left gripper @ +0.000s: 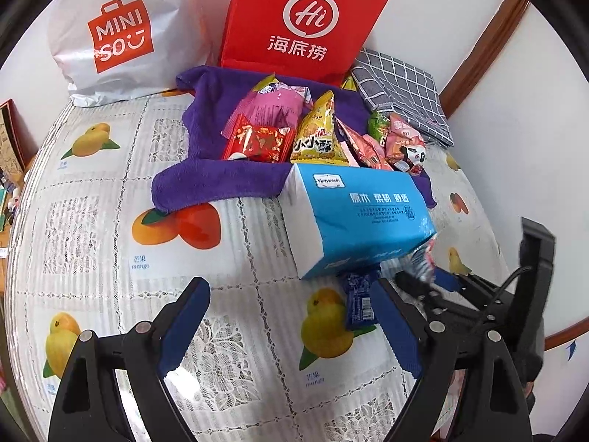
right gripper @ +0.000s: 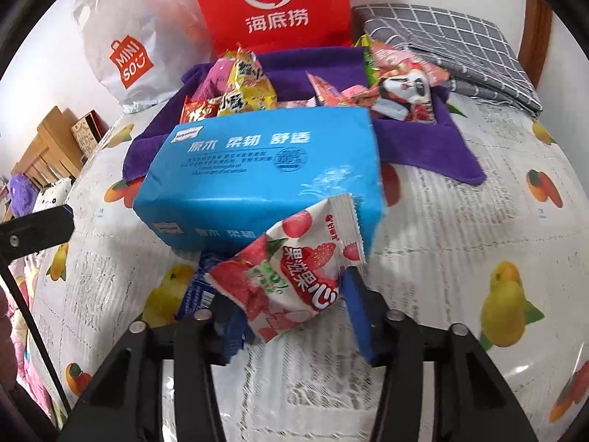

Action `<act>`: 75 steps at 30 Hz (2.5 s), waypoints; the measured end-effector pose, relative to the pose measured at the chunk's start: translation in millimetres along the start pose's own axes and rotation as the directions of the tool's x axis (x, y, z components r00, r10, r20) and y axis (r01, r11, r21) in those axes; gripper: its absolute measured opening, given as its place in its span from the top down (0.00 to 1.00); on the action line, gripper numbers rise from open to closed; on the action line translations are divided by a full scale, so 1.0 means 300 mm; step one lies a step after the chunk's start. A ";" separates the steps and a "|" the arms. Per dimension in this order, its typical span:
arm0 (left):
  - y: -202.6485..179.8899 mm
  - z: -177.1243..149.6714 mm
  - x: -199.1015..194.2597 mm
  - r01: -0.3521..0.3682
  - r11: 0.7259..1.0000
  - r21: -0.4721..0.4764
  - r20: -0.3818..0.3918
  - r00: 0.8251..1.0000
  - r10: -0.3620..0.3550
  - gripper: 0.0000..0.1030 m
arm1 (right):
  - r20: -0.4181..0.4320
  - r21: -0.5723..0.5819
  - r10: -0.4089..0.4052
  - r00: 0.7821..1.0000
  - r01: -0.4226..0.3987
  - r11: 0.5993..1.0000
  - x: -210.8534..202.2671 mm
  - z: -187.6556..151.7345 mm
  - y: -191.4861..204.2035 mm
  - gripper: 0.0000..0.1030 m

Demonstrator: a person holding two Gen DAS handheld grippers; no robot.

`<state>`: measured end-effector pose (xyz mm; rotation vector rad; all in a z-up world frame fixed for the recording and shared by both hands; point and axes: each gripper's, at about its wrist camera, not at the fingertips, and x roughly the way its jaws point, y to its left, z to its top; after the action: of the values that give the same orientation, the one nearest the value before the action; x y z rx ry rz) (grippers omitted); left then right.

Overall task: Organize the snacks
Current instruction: 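Move both tools toward the blue packet and strawberry wrapper on the sheet, then grasp the strawberry wrapper with the right tool while the left grasps the blue packet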

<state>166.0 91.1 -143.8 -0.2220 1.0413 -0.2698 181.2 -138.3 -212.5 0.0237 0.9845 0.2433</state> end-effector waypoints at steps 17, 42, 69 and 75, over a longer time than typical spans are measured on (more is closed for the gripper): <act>-0.099 -0.089 0.106 0.011 0.999 0.036 -0.072 0.997 -0.008 0.15 | 0.045 0.109 -0.049 0.998 0.044 0.993 -0.156 -0.078 -0.203 0.79; -0.166 -0.103 0.228 0.050 0.998 0.036 -0.143 0.989 -0.044 0.18 | 0.078 0.163 -0.082 0.994 0.069 0.984 -0.219 -0.110 -0.324 0.84; -0.342 -0.098 0.340 -0.204 0.953 0.223 -0.052 0.974 0.220 0.28 | 0.072 0.198 -0.120 0.990 0.103 0.975 -0.249 -0.120 -0.421 0.84; -0.350 -0.080 0.332 -0.206 0.951 0.231 -0.030 0.975 0.219 0.59 | 0.055 0.217 -0.138 0.989 0.123 0.968 -0.248 -0.136 -0.448 0.84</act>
<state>180.6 -41.6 -204.9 0.1046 1.0707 -0.1976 134.1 -288.8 -191.6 0.1625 0.9345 0.0149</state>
